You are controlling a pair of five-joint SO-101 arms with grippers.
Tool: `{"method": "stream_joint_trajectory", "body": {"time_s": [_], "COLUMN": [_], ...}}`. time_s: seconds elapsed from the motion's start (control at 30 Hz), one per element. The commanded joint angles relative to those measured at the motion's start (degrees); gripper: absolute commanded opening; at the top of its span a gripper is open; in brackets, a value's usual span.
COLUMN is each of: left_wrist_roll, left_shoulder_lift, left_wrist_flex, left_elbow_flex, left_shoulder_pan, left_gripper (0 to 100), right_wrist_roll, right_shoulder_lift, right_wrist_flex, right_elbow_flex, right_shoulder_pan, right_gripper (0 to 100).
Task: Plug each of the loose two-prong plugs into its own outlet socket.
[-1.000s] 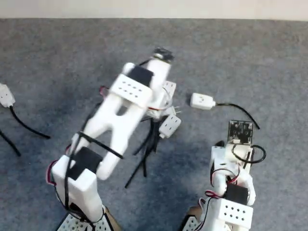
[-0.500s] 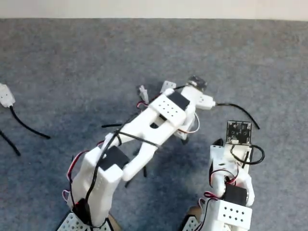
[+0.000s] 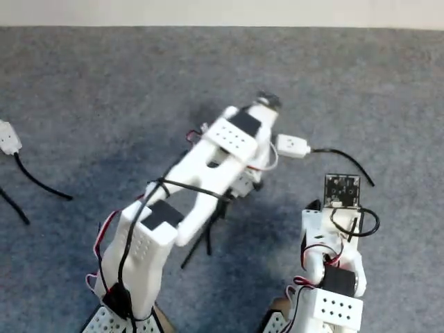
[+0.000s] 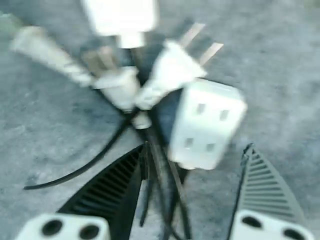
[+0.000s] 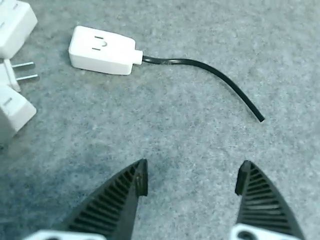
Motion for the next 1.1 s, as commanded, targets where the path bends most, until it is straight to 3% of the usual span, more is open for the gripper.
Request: {"method": "stream_joint_trajectory", "body": {"time_s": [0.0,0.43,0.5,0.67,0.83,0.97,1.07], "left_wrist_roll": [0.18,0.44,0.44,0.44,0.18,-0.26,-0.53], "left_shoulder_lift": [-0.84,7.60,8.31,7.34,5.76,4.00,-0.66], "left_wrist_flex": [1.14,-0.53,-1.49,-1.23,8.44,19.25,20.31], "left_elbow_flex": [-2.86,-2.77,-2.77,-4.18,-12.26,-26.68,-30.55], "left_shoulder_pan": [-1.27,2.24,1.71,1.63,1.27,-1.01,-5.32], "left_gripper": [30,30,25,0,0,0,0], "right_wrist_roll": [0.97,1.05,1.05,1.05,1.05,1.05,1.14], "right_shoulder_lift": [-0.84,-0.84,-0.84,-0.84,-0.84,-0.84,-0.84], "right_wrist_flex": [-1.45,-1.45,-1.45,-1.45,-1.45,-1.45,-1.45], "right_elbow_flex": [1.10,1.10,1.10,1.10,1.10,1.19,1.36], "right_shoulder_pan": [-1.89,-1.98,-1.98,-2.07,-2.07,-2.07,-2.07], "right_gripper": [27.6,27.6,27.6,27.6,27.6,27.6,27.6]}}
